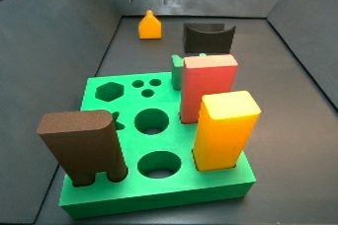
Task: Pick up the 3 prong object. Move up. Rotate the 3 prong object. Place the 3 prong object on the fixture. Regrasp the 3 prong object. Move to above the board. Insert the 3 prong object.
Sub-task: Rotate the 3 prong object.
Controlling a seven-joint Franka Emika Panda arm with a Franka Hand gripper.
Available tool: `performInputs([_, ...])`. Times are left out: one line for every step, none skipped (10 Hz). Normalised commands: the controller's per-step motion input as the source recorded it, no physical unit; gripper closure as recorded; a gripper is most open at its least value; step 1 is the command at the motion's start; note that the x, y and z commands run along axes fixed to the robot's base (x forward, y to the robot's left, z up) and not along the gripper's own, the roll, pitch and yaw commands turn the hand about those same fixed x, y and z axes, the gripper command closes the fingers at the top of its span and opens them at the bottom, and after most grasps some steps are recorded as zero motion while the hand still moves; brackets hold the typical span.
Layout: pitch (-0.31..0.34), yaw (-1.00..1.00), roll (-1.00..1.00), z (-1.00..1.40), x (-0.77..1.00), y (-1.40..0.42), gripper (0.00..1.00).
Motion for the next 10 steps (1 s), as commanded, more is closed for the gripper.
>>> performInputs([0.000, 0.00, 0.00, -1.00, 0.00, 0.00, 0.00])
performInputs([-0.011, -0.04, 0.00, -1.00, 0.01, 0.00, 0.00])
performInputs([-0.019, -0.04, 0.00, -1.00, 0.01, 0.00, 0.00])
performInputs([-0.025, -0.04, 0.00, -1.00, 0.02, 0.00, 0.00])
performInputs([-0.028, -0.03, -0.01, -1.00, 0.02, 0.01, 0.00])
performInputs([-0.025, -0.02, -0.02, -1.00, 0.03, 0.01, 0.00])
performInputs([-0.023, -0.02, -0.02, -1.00, 0.04, 0.01, 0.00])
performInputs([-0.020, -0.01, -0.03, -0.82, 0.05, 0.01, 0.00])
performInputs([-0.022, 0.00, -0.03, -0.73, 0.05, 0.01, 0.00])
performInputs([-0.026, 0.00, -0.04, -0.56, 0.04, 0.01, 0.00])
